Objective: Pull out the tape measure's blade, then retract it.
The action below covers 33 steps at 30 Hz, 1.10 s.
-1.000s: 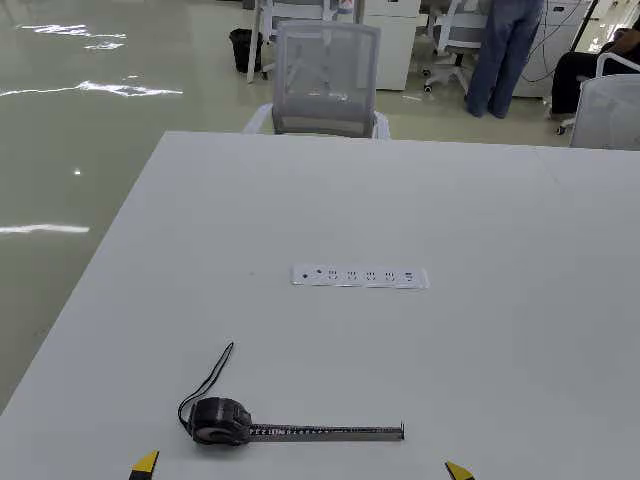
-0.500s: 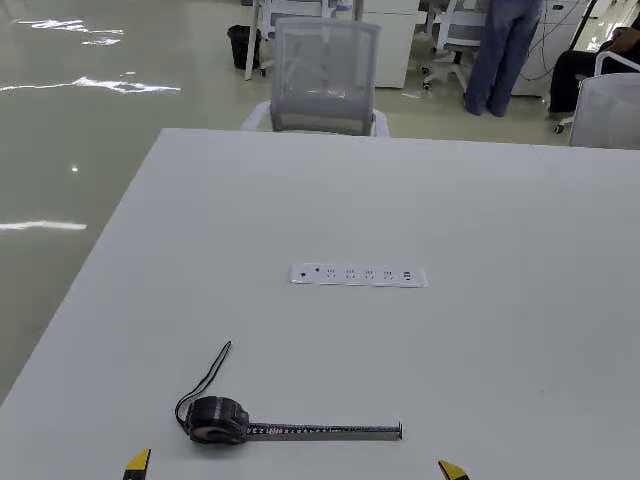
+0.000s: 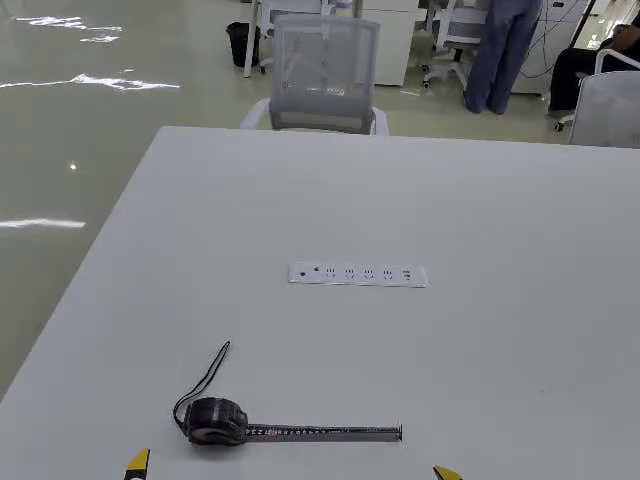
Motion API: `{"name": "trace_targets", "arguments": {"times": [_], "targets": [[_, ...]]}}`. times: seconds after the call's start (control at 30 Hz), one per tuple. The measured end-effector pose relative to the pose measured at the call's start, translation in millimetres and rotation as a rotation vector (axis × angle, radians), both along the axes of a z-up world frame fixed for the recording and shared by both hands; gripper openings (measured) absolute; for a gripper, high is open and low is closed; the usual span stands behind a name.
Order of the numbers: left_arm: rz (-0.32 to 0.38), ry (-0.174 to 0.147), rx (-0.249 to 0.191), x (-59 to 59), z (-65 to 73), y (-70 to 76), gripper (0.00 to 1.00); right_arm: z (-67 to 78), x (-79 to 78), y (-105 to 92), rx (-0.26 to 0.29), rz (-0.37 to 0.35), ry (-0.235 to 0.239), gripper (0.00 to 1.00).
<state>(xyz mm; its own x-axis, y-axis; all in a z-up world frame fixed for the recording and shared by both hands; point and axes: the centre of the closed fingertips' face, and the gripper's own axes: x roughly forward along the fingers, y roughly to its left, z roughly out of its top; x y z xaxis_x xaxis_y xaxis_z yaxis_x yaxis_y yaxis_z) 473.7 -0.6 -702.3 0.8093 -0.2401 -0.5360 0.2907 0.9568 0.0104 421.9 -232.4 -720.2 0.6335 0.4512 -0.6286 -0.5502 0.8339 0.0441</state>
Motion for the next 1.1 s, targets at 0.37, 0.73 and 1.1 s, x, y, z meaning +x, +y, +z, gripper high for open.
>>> {"name": "trace_targets", "arguments": {"times": [0.37, 0.73, 1.1], "targets": [[0.009, 0.005, 0.017, 11.4, -9.1, -0.9, 0.90, -8.2, 7.7, -13.4, -0.027, 0.030, 0.000, 0.79], [0.031, 0.029, 0.025, 23.9, -22.0, -0.2, 0.86, -8.4, 22.8, -24.7, -0.066, 0.092, -0.007, 0.72], [0.056, 0.040, 0.035, 36.6, -31.1, 3.4, 0.84, -14.2, 34.8, -35.8, -0.064, 0.149, 0.009, 0.62]]}}
